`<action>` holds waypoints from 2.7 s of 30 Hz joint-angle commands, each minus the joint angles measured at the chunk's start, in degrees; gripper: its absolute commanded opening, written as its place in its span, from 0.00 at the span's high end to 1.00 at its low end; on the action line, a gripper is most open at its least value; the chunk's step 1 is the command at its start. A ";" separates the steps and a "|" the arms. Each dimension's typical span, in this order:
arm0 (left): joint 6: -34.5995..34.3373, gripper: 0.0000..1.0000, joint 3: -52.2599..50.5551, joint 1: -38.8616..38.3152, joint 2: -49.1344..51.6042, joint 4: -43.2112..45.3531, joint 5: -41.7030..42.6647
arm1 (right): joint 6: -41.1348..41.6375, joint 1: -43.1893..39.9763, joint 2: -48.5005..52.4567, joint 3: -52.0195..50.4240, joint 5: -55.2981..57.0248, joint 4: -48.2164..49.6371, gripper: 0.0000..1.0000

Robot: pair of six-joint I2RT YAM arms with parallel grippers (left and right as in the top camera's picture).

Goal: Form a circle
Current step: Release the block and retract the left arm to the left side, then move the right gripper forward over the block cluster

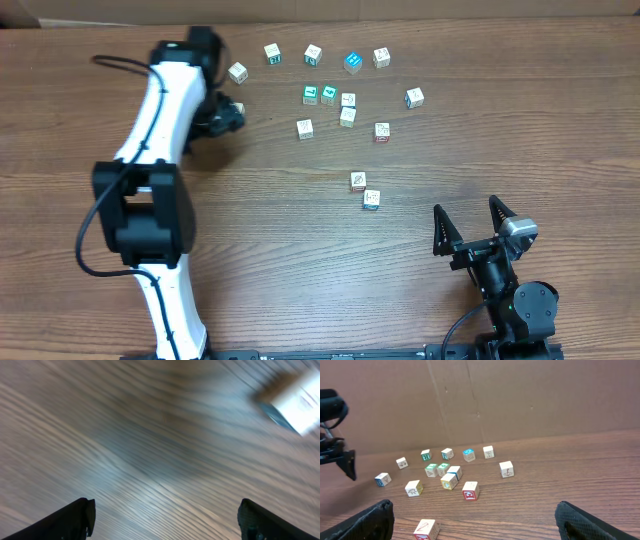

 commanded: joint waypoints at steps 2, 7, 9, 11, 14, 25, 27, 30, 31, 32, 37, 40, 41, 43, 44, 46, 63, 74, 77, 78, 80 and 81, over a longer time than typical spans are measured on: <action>1.07 0.00 1.03 3.98 0.17 -1.22 -0.42 | 0.11 -0.13 -0.57 -0.57 0.09 0.22 0.00; 1.09 0.00 1.03 5.77 0.17 -2.32 1.81 | 0.11 -0.13 -0.57 -0.57 0.09 0.22 0.00; 1.09 0.00 1.05 5.79 0.17 -2.05 1.97 | 0.13 -0.13 -0.57 -0.57 0.09 0.22 0.00; 1.09 0.00 1.05 5.75 0.17 -1.79 1.97 | 0.13 -0.13 -0.57 -0.57 0.09 0.22 0.00; 1.09 0.00 1.03 5.75 0.17 -1.79 1.97 | 0.13 -0.13 -0.57 -0.57 0.09 0.22 0.00; 1.09 0.00 1.03 5.77 0.17 -1.81 1.97 | 0.13 -0.13 -0.57 -0.57 0.09 0.22 0.00; 1.07 0.01 1.05 5.75 0.17 -1.79 1.97 | 0.11 -0.13 -0.57 -0.57 0.09 0.22 0.00; 1.09 0.01 1.03 5.75 0.17 -1.81 1.97 | 0.13 -0.13 -0.57 -0.57 0.09 0.22 0.00; 1.09 0.01 1.03 5.75 0.17 -1.79 1.97 | 0.13 -0.13 -0.57 -0.57 0.09 0.22 0.00; 1.09 0.00 1.05 5.75 0.17 -1.79 1.97 | 0.11 -0.13 -0.57 -0.57 0.09 0.22 0.00; 1.09 0.00 1.05 5.75 0.17 -1.79 1.97 | 0.11 -0.13 -0.57 -0.57 0.09 0.22 0.00; 1.09 0.00 1.05 5.75 0.17 -1.79 1.97 | 0.13 -0.13 -0.57 -0.57 0.09 0.22 0.00; 1.09 0.00 1.05 5.75 0.17 -1.79 1.97 | 0.13 -0.13 -0.57 -0.57 0.09 0.22 0.00; 1.09 0.00 1.05 5.75 0.17 -1.81 1.97 | 0.11 -0.13 -0.57 -0.57 0.09 0.22 0.00; 1.09 0.00 1.05 5.75 0.17 -1.79 1.97 | 0.13 -0.13 -0.57 -0.57 0.09 0.22 0.00; 1.09 0.00 1.05 5.75 0.17 -1.79 1.97 | 0.11 -0.13 -0.57 -0.57 0.09 0.22 0.00; 1.09 0.01 1.05 5.75 0.17 -1.79 1.97 | 0.11 -0.13 -0.57 -0.57 0.09 1.57 0.00; 1.09 0.00 1.05 5.75 0.17 -1.79 1.97 | 2.40 -0.13 -0.57 -0.57 -3.10 3.39 0.00; 1.09 0.00 1.05 5.75 0.17 -1.81 1.97 | 3.78 -0.13 -0.57 -0.42 -8.33 3.15 0.00; 1.09 0.00 1.05 5.75 0.17 -1.81 1.97 | 4.85 -0.13 -0.57 0.00 -8.98 2.80 0.00; 1.09 0.01 1.05 5.75 0.17 -1.81 1.97 | 6.88 -0.13 -0.57 1.73 -8.94 1.57 0.00; 1.09 0.00 1.03 5.75 0.17 -1.79 1.97 | 7.50 -0.15 -0.57 2.71 -8.92 1.09 0.00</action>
